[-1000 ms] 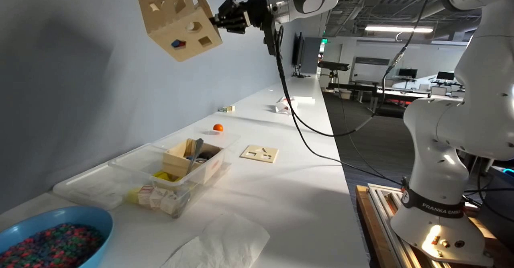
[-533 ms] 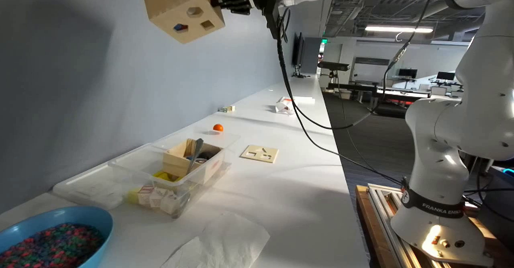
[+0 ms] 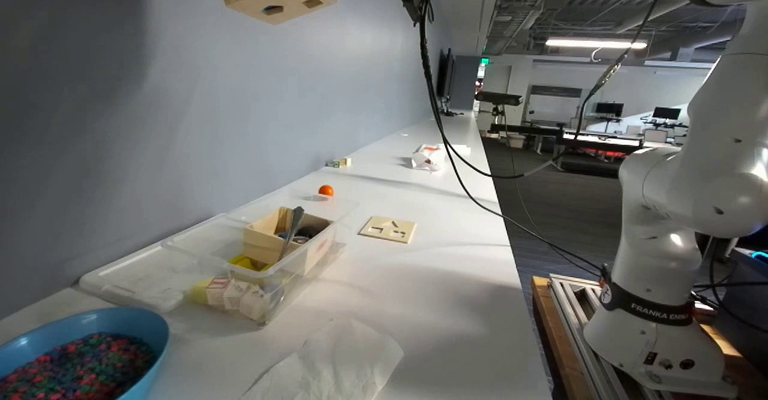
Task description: Pour some of the contents of the shape sorter into the wooden box
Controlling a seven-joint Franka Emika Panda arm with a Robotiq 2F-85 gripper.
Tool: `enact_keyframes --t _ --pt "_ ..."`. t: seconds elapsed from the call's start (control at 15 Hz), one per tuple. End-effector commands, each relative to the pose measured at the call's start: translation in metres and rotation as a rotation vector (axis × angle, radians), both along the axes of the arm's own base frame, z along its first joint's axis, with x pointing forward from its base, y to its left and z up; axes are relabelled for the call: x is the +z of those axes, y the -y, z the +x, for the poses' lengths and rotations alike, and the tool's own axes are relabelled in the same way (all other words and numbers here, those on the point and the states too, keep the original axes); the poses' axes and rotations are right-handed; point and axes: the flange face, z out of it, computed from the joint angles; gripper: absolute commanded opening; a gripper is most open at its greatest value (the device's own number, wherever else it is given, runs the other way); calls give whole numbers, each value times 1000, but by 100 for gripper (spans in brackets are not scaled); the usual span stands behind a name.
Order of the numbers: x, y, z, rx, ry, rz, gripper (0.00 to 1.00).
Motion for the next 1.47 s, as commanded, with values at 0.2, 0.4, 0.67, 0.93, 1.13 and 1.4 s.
enact_keyframes --t 0.2,0.4,0.67,0.93,1.13,1.4 --pt "-64 -52 -12 184 -72 -338 3" --pt "-111 -69 -11 241 -150 -468 3" --pt "-125 -72 -13 186 -195 -503 3" --pt "-110 -60 -22 73 -167 -503 3" --pt "-110 -53 -29 23 -117 -579 3" --pt "-148 -60 -15 16 -21 -693 3"
